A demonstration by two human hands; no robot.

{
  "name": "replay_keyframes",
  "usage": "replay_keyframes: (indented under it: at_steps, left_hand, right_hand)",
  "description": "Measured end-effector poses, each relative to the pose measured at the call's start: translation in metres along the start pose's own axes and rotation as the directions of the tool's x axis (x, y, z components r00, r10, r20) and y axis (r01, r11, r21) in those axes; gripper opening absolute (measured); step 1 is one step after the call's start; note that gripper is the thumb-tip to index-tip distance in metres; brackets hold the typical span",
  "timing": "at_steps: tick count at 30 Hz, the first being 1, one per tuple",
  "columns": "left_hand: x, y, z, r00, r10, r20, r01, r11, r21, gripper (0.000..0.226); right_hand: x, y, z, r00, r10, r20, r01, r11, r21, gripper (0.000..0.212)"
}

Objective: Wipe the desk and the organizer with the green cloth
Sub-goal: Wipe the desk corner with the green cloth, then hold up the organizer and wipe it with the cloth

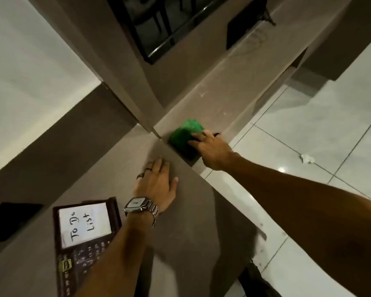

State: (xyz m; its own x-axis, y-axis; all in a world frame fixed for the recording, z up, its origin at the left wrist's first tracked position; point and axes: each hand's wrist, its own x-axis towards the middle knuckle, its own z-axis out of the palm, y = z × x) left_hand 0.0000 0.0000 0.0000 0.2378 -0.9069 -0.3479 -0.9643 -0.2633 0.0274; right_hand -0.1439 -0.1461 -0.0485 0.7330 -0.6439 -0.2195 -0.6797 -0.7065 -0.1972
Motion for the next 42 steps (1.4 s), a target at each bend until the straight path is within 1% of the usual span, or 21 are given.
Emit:
replay_keyframes:
  at_steps: [1, 5, 9, 11, 13, 15, 17, 18, 19, 21, 22, 25, 28, 30, 31, 32, 34, 36, 37, 39, 42]
  left_hand:
    - [0.0, 0.0, 0.003, 1.0, 0.003, 0.008, -0.003, 1.0, -0.002, 0.061]
    - [0.001, -0.006, 0.021, 0.999, 0.007, -0.044, -0.006, 1.0, 0.026, 0.065]
    - [0.0, -0.007, 0.03, 1.0, 0.003, -0.023, -0.002, 1.0, 0.027, 0.066]
    - [0.003, -0.009, 0.024, 1.0, 0.01, 0.019, -0.01, 1.0, -0.014, 0.067]
    - [0.0, -0.012, 0.011, 0.997, 0.036, 0.063, -0.032, 0.998, -0.061, 0.067]
    - [-0.013, -0.024, -0.012, 0.999, 0.025, 0.048, -0.018, 0.991, -0.136, 0.067]
    - [-0.031, -0.038, -0.038, 0.999, -0.011, -0.044, 0.004, 0.987, -0.162, 0.067]
    - [-0.069, -0.059, -0.062, 0.991, -0.037, -0.129, 0.016, 0.988, -0.155, 0.066]
    - [-0.107, -0.078, -0.083, 0.978, -0.053, -0.203, 0.022, 0.988, -0.152, 0.066]
    - [-0.128, -0.088, -0.083, 0.957, -0.068, -0.28, 0.016, 0.983, -0.185, 0.063]
    - [-0.14, -0.092, -0.08, 0.945, -0.094, -0.312, 0.033, 0.98, -0.196, 0.06]
    - [-0.183, -0.112, -0.054, 0.915, -0.223, -0.336, 0.145, 0.959, -0.242, 0.055]
    - [-0.203, -0.119, -0.037, 0.884, -0.367, -0.289, 0.241, 0.888, -0.391, 0.056]
    - [-0.209, -0.12, -0.03, 0.847, -0.462, -0.263, 0.272, 0.802, -0.532, 0.062]
    - [-0.211, -0.119, -0.026, 0.827, -0.513, -0.23, 0.293, 0.742, -0.603, 0.065]
    - [-0.215, -0.118, -0.022, 0.813, -0.554, -0.179, 0.309, 0.672, -0.673, 0.066]
    - [-0.219, -0.114, -0.016, 0.821, -0.57, -0.041, 0.302, 0.494, -0.815, 0.055]
    - [-0.22, -0.107, -0.013, 0.836, -0.544, 0.068, 0.25, 0.269, -0.93, 0.041]
    - [-0.222, -0.106, -0.007, 0.835, -0.546, 0.065, 0.22, 0.224, -0.95, 0.038]
    - [-0.223, -0.104, -0.001, 0.821, -0.571, -0.001, 0.171, 0.247, -0.954, 0.033]
    - [-0.222, -0.101, 0.002, 0.803, -0.594, -0.037, 0.157, 0.271, -0.95, 0.031]
  right_hand:
    - [0.004, -0.002, 0.001, 1.0, -0.018, 0.018, 0.019, 0.997, -0.068, 0.068]
    - [0.022, 0.001, 0.011, 0.999, 0.0, -0.035, -0.006, 0.989, -0.15, 0.072]
    - [0.037, 0.0, 0.013, 0.995, -0.004, -0.096, -0.018, 0.974, -0.227, 0.057]
    - [0.039, -0.001, 0.002, 0.993, 0.053, -0.105, -0.067, 0.989, -0.131, 0.047]
    - [0.03, -0.006, -0.014, 0.976, 0.175, -0.128, -0.147, 0.968, 0.205, 0.037]
    - [0.013, -0.023, -0.032, 0.946, 0.289, -0.144, -0.148, 0.784, 0.603, 0.035]
    - [-0.007, -0.044, -0.056, 0.912, 0.391, -0.122, -0.103, 0.508, 0.855, 0.036]
    - [-0.029, -0.082, -0.078, 0.919, 0.383, -0.094, -0.054, 0.357, 0.932, 0.037]
    - [-0.052, -0.119, -0.097, 0.926, 0.374, -0.05, -0.039, 0.227, 0.973, 0.038]
    - [-0.075, -0.137, -0.096, 0.93, 0.362, 0.065, -0.055, -0.038, 0.998, 0.041]
    - [-0.087, -0.146, -0.088, 0.935, 0.335, 0.12, -0.078, -0.134, 0.988, 0.041]
    - [-0.119, -0.186, -0.053, 0.928, 0.269, 0.259, -0.21, -0.197, 0.958, 0.036]
    - [-0.132, -0.206, -0.034, 0.939, 0.178, 0.295, -0.263, -0.182, 0.948, 0.036]
    - [-0.137, -0.216, -0.027, 0.958, 0.114, 0.264, -0.255, -0.085, 0.963, 0.034]
    - [-0.14, -0.222, -0.024, 0.971, 0.088, 0.221, -0.224, 0.017, 0.974, 0.034]
    - [-0.142, -0.227, -0.02, 0.984, 0.075, 0.162, -0.172, 0.165, 0.971, 0.031]
    - [-0.148, -0.239, -0.016, 0.999, 0.031, 0.043, -0.052, 0.439, 0.897, 0.031]
    - [-0.155, -0.255, -0.009, 0.998, -0.061, -0.023, 0.055, 0.593, 0.803, 0.046]
    - [-0.159, -0.266, -0.004, 0.991, -0.126, -0.044, 0.117, 0.655, 0.746, 0.057]
    - [-0.167, -0.283, 0.008, 0.976, -0.209, -0.059, 0.197, 0.743, 0.64, 0.077]
    - [-0.168, -0.292, 0.01, 0.974, -0.221, -0.046, 0.202, 0.766, 0.611, 0.086]
